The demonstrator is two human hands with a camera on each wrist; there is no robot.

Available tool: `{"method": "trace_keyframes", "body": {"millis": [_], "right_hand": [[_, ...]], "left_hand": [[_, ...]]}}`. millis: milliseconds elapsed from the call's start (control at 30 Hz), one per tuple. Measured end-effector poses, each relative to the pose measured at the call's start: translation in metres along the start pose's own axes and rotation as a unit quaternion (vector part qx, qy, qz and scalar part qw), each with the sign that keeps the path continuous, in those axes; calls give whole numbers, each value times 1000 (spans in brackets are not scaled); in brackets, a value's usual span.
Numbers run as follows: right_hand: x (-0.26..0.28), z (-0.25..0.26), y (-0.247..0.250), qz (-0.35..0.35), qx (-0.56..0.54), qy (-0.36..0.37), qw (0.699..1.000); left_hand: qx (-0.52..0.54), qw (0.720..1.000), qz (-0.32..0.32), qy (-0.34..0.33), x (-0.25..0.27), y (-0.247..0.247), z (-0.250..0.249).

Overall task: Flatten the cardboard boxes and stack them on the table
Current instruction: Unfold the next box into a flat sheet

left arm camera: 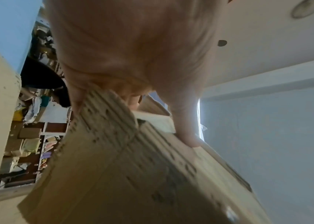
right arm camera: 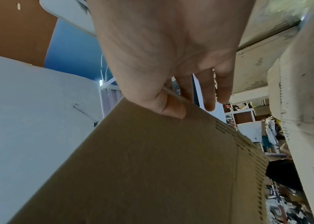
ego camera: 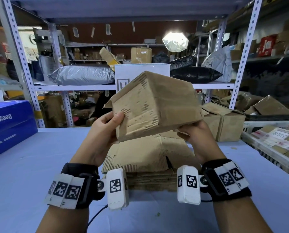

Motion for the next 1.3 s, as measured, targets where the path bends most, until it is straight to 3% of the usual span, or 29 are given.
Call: {"method": "trace_keyframes", "body": {"millis": [133, 267, 433, 567, 633, 733, 1067, 1167, 1300], "right_hand": [[-3, -3, 19, -96, -13, -1, 995], [-4, -1, 24, -122, 75, 22, 989], [2, -6, -8, 1, 20, -16, 1000], [9, -8, -27, 35, 87, 36, 995], [11, -10, -31, 17, 147, 56, 987], [12, -8, -26, -64, 238, 93, 965], [15, -2, -17, -154, 261, 151, 941], [17, -3, -18, -155, 257, 164, 940], [15, -9, -27, -65, 256, 138, 955]], "left_hand": [[44, 998, -34, -21, 5, 4, -3], [6, 998, -49, -27, 7, -1, -1], [-78, 995, -64, -12, 5, -6, 13], [-77, 995, -59, -12, 6, -13, 18], [-71, 996, -55, -7, 7, -18, 20], [-67, 996, -55, -5, 8, -23, 23], [-83, 994, -61, -29, 8, -24, 19], [-88, 993, -63, -36, 7, -26, 18], [-57, 995, -68, -37, 7, -26, 17]]}}
Point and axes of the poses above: each hand's wrist, its own x-axis away from the middle knuckle, its own y-axis out of the back of the hand, z = x × y, the point moved 6 cm from there along -x, towards the middle knuckle, and after that the axes turned 3 degrees about -x, right-handed, at the moved point
